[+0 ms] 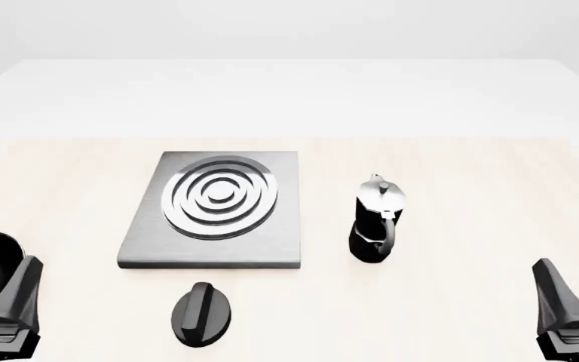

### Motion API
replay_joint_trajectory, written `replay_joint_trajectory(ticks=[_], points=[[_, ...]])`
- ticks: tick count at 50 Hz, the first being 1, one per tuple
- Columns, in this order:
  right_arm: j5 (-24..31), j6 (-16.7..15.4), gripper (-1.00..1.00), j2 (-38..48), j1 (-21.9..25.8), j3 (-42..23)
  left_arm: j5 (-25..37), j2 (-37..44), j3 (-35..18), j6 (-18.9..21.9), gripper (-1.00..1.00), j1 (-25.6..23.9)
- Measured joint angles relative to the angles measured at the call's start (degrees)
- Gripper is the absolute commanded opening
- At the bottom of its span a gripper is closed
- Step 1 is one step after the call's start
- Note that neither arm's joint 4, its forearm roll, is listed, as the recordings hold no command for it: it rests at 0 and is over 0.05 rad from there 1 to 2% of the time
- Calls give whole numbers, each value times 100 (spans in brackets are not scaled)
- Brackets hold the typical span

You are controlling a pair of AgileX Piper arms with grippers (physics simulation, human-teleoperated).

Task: Turn on the stove.

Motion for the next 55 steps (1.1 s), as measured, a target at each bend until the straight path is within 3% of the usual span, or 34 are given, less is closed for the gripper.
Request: replay_joint_trajectory(ticks=[7,19,28,55], points=[[-50,-18,100,55,17,-2,-71,250,-9,13,100,-2],[-109,-122,100,136,58,0,-280,1462,-417,-83,100,-225],[-139,-155,100,177,81,2,-231,2628,-883,-164,100,-691],[-83,-215,100,44,119,-5,419,5100,-2096,-573,100,-1994]])
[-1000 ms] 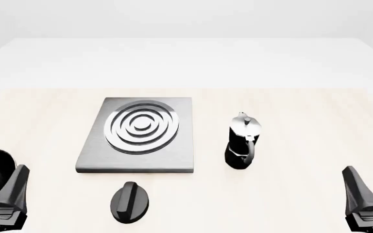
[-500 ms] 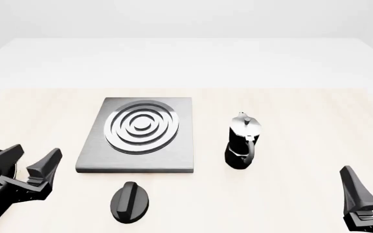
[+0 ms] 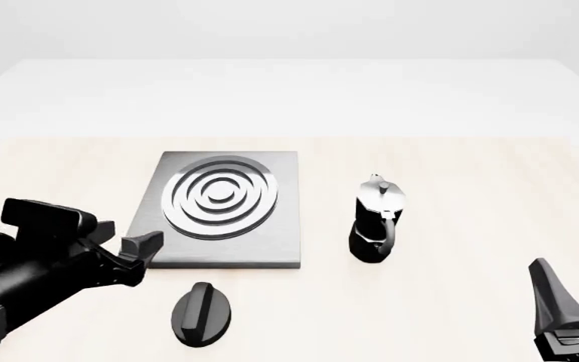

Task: Turn on the stove.

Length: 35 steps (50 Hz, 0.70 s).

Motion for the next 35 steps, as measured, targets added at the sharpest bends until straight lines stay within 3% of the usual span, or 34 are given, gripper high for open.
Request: replay_joint_trajectory(ticks=[15,26,35], points=[[7,14,100,-19,4,-1,398,731,-440,-400,100,-490],[12,46,100,-31,6,0,445,1242,-475,-949,100,-901],[11,82,100,-41,6,1,372,1550,-486,-1166,100,-1082]])
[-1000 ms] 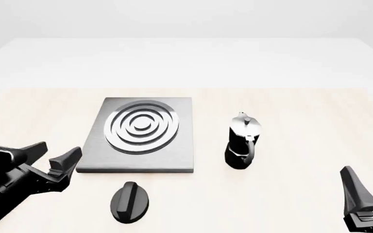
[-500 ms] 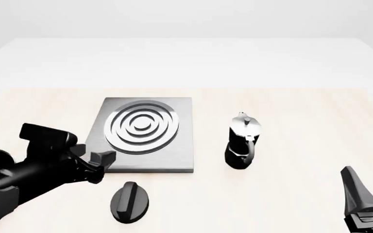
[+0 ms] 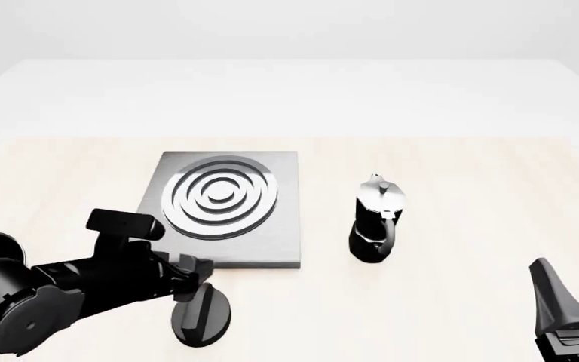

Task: Turn on the stove.

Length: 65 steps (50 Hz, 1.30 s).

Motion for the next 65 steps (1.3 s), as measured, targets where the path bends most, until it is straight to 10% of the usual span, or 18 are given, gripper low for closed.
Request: replay_joint_trajectory(ticks=[65], points=[[-73,195,100,-20,20,8,-935,1091,275,83,100,-73]])
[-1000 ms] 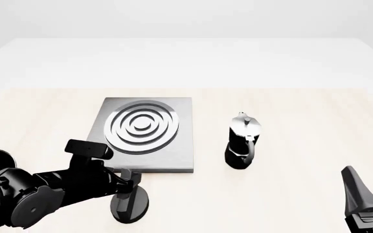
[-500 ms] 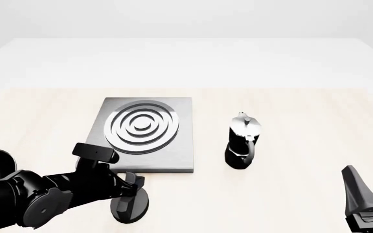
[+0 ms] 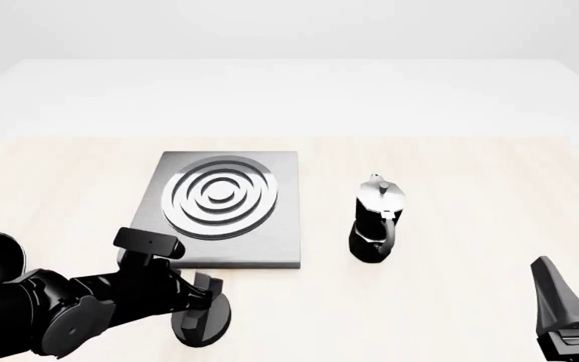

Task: Turn on the stove.

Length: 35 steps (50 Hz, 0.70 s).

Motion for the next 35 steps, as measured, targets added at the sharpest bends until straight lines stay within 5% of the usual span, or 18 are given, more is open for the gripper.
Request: replay_joint_trajectory(ticks=[35], points=[[-9,21,100,0,3,-2,-414,363,194,-146,100,-10]])
